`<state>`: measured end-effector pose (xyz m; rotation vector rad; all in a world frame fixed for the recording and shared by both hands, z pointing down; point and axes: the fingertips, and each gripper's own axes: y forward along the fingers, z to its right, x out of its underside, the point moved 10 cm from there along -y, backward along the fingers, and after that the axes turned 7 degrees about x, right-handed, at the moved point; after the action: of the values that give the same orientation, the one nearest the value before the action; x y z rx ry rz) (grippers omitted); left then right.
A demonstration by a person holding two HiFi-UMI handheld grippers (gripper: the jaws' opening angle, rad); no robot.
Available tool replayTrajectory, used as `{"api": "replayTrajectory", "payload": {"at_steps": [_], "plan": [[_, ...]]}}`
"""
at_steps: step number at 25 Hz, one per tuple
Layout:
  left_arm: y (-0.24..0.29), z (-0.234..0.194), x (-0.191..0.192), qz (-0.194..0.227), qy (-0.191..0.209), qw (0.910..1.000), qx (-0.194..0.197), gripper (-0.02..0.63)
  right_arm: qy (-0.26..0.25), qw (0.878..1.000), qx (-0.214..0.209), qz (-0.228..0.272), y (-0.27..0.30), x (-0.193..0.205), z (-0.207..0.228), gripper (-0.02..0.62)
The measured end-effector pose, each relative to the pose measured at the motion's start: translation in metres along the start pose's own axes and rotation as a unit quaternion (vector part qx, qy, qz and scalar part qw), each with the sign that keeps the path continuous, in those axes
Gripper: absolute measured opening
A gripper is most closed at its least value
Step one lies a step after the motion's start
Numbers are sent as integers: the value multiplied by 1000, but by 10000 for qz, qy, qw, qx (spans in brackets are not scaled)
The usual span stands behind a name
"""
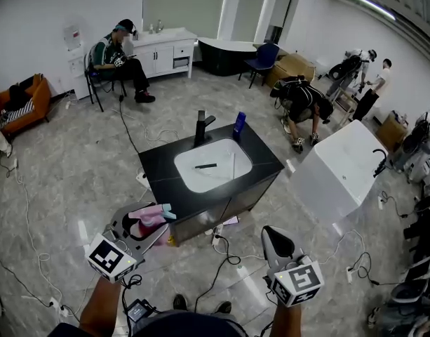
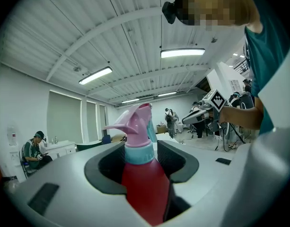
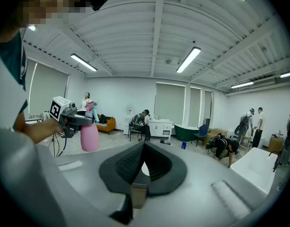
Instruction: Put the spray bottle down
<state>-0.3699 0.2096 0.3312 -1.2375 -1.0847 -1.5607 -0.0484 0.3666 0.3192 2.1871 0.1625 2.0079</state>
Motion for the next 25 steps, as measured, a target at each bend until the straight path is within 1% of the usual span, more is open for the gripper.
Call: {"api": "replayTrajectory", "payload": {"at_steps": [5,10,16,25], "plan": [[5,-4,3,-29,38,9999,150,206,95,9999,32,46,6,2,-3,11],[14,-7,3,-66,27,9999,77,206,190,9998,6,45,13,9,12,11],[40,-10,0,-203,-14,9995,-227,206,217,9994,-218,130,40,11,50,11],[107,1,-9,-290,-106,9969,-721,206,131,9975,-666,171,75,13,135,11]]}}
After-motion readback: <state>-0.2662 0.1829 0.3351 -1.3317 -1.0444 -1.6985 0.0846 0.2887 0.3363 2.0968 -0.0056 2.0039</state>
